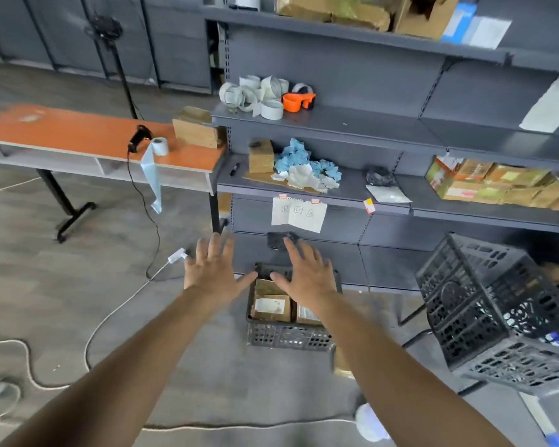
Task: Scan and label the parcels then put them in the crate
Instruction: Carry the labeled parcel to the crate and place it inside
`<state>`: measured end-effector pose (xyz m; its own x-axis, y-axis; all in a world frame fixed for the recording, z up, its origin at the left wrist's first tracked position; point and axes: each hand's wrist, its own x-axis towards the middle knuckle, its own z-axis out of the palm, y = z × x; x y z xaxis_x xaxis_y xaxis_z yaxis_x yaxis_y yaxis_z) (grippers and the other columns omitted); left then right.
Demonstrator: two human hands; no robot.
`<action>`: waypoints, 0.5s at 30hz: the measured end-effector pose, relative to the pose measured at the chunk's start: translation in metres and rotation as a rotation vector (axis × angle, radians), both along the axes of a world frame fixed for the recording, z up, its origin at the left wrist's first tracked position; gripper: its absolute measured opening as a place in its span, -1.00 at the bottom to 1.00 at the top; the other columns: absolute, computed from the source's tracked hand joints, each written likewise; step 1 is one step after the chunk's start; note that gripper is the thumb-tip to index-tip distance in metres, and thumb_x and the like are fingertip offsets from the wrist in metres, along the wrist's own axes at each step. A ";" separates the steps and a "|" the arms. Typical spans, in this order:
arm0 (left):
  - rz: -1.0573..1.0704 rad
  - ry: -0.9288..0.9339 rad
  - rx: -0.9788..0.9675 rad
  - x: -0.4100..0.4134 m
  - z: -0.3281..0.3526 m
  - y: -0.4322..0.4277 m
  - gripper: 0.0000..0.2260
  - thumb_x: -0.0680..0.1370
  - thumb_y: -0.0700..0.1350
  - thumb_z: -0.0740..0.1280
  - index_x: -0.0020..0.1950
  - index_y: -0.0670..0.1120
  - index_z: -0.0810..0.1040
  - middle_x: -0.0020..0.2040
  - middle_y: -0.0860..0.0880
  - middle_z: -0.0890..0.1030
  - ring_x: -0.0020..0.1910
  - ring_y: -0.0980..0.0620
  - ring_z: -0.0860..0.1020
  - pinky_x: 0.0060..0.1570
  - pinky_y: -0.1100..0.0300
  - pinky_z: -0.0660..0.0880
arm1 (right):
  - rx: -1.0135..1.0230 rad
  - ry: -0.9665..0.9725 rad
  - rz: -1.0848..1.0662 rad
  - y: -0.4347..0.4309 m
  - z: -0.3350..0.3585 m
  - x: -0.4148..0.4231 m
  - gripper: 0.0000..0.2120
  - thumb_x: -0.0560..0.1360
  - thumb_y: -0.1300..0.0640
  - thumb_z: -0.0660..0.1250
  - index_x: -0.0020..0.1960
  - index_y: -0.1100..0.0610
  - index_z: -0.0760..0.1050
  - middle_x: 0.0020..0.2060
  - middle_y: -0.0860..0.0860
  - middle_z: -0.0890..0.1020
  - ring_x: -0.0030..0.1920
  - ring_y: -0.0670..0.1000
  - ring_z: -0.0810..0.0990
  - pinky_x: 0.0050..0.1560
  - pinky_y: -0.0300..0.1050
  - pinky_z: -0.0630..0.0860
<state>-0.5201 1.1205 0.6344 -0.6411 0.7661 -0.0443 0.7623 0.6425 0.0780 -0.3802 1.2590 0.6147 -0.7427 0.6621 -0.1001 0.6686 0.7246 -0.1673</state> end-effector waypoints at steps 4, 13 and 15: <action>0.055 -0.031 0.064 -0.039 0.015 -0.096 -0.18 0.48 0.44 0.10 0.57 0.04 -0.09 0.56 -0.05 -0.02 0.53 -0.13 -0.01 0.42 -0.14 0.19 | -0.010 0.028 0.075 -0.091 0.008 -0.056 -0.21 0.56 -0.33 0.14 0.60 -0.10 -0.19 0.59 0.06 -0.01 0.58 0.15 -0.03 0.49 0.32 0.08; 0.167 -0.038 0.120 -0.119 0.022 -0.250 -0.20 0.46 0.43 0.12 0.56 0.07 -0.04 0.56 -0.03 0.03 0.52 -0.11 0.01 0.40 -0.12 0.21 | -0.059 0.095 0.166 -0.232 0.027 -0.164 -0.27 0.58 -0.28 0.15 0.60 -0.11 -0.12 0.58 0.03 0.03 0.56 0.15 0.04 0.46 0.32 0.11; 0.194 -0.056 0.128 -0.140 0.024 -0.263 -0.19 0.46 0.43 0.12 0.57 0.06 -0.05 0.57 -0.03 0.01 0.54 -0.11 -0.02 0.41 -0.12 0.19 | -0.043 0.104 0.185 -0.244 0.031 -0.185 -0.28 0.57 -0.28 0.16 0.59 -0.11 -0.09 0.57 0.03 0.06 0.55 0.15 0.07 0.44 0.32 0.17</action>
<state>-0.6597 0.8578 0.6583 -0.7759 0.6308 0.0057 0.6181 0.7584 0.2071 -0.5654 1.0150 0.6456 -0.8592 0.5100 -0.0420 0.5021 0.8243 -0.2618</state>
